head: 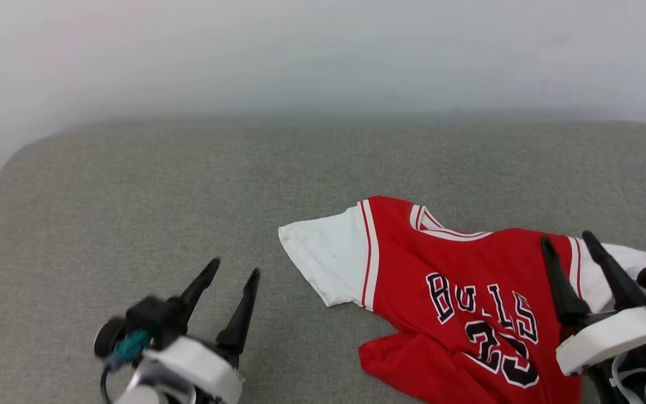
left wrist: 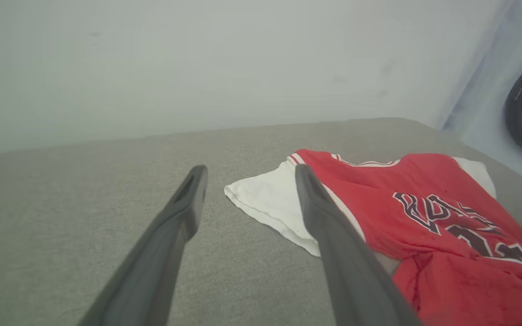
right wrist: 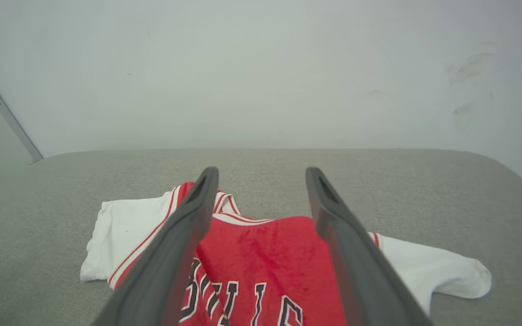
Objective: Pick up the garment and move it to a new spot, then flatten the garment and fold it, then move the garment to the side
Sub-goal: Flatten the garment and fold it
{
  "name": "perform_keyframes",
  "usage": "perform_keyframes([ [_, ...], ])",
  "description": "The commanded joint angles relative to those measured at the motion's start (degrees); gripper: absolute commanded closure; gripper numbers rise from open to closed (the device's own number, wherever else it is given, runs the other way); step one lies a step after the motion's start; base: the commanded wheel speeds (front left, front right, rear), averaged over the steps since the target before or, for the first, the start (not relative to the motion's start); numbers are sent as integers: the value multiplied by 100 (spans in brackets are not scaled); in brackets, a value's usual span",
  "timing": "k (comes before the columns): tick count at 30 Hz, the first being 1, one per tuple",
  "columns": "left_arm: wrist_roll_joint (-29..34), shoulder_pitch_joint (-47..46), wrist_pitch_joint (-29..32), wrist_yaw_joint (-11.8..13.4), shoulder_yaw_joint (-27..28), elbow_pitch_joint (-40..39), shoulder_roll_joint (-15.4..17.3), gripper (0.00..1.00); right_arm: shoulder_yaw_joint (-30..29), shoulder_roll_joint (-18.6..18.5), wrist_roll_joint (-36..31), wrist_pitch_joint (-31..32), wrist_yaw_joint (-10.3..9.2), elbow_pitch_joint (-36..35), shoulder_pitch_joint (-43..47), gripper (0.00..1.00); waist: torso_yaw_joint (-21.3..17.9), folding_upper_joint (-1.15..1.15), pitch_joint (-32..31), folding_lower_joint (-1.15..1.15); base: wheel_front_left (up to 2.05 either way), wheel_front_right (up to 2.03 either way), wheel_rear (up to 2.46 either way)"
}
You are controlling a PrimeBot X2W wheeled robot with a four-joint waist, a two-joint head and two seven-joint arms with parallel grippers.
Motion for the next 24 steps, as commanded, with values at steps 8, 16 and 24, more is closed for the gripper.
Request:
perform_keyframes([
  [8,-865,-1926,2225,-6,-905,240,874,0,-220,149,-137,41,-4,-405,-200,0,-318,0,746,0,0,0,0],
  [16,-2057,-3469,4337,-5,-1503,877,1426,0,-144,341,-176,-90,-4,-457,-417,0,-621,0,1269,0,0,0,0],
  [24,-2486,-4146,5342,-6,-1884,1411,1648,0,-104,440,-235,-263,-4,-372,-546,0,-814,0,1620,0,0,0,0],
])
